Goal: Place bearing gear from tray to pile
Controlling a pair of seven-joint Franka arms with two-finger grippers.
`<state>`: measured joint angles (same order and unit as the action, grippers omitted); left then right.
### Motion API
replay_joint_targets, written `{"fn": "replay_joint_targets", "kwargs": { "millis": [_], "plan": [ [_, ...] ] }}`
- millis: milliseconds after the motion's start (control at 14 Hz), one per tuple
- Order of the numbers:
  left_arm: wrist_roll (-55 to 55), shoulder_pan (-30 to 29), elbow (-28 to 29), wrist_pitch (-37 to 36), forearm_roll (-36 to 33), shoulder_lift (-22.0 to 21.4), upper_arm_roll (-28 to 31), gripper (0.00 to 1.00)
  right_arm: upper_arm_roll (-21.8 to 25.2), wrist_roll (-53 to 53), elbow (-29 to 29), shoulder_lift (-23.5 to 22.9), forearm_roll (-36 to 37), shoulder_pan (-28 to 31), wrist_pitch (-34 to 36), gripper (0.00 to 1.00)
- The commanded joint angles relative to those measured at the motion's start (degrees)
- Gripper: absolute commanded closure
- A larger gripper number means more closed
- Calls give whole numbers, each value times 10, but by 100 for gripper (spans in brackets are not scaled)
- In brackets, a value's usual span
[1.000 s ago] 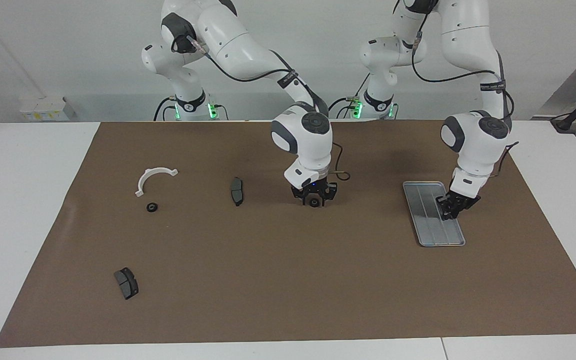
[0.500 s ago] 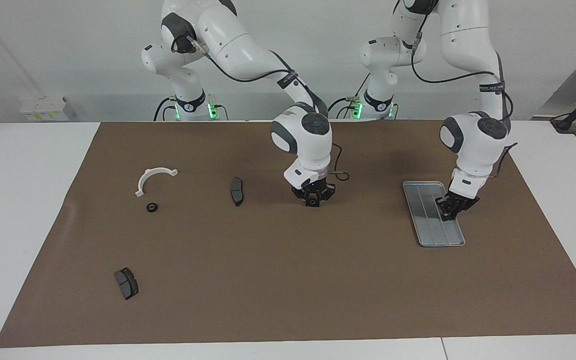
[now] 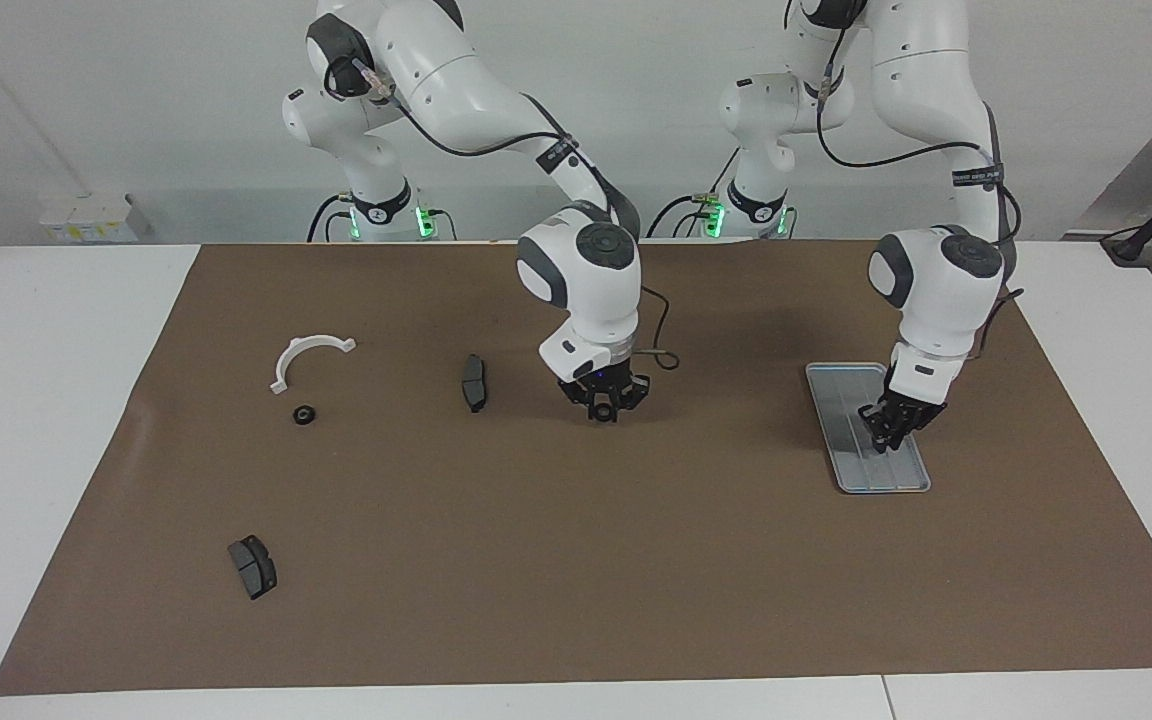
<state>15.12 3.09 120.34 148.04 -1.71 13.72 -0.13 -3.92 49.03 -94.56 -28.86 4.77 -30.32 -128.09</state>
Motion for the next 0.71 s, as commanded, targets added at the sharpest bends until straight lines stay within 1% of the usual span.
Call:
{"fn": "replay_joint_targets", "kwargs": {
  "millis": [0, 71, 214, 286, 571, 643],
  "plan": [
    [118, 85, -32, -54, -7, 1, 8, 86, -10, -79, -143, 103, 6, 69, -21, 100],
    [175, 122, -38, -64, -7, 1, 9, 85, -10, -106, -168, 124, 3, 93, -24, 100],
    [273, 191, -39, -64, -8, 2, 10, 84, -10, -154, -197, 148, 3, 126, -24, 100],
    [304, 220, -39, -64, -8, 2, 10, 83, -10, -174, -208, 155, 3, 144, -24, 100],
    [363, 316, -37, -61, -8, 3, 8, 76, -10, -220, -247, 173, 3, 186, -25, 100],
    [371, 330, -36, -58, -8, 4, 8, 70, -10, -221, -255, 177, 2, 193, -24, 100]
  ]
}}
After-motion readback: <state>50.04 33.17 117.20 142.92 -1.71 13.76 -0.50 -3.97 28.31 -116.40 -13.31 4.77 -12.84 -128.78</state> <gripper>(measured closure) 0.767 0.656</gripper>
